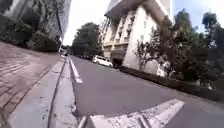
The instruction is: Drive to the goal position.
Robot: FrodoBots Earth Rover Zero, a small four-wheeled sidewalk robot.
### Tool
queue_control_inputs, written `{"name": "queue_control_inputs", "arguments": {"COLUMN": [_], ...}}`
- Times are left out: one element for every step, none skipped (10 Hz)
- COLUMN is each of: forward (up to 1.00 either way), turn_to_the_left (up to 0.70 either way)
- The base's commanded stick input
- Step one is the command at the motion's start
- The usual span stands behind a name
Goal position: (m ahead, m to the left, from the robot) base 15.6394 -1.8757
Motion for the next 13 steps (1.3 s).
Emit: {"name": "queue_control_inputs", "arguments": {"forward": [0.70, 0.70, 0.70, 0.70, 0.70, 0.70, 0.70, 0.70, 0.70, 0.70, 0.70, 0.70, 0.70], "turn_to_the_left": [0.00, 0.00, 0.00, 0.00, 0.00, 0.00, 0.00, 0.00, 0.00, 0.00, 0.00, 0.00, 0.00]}}
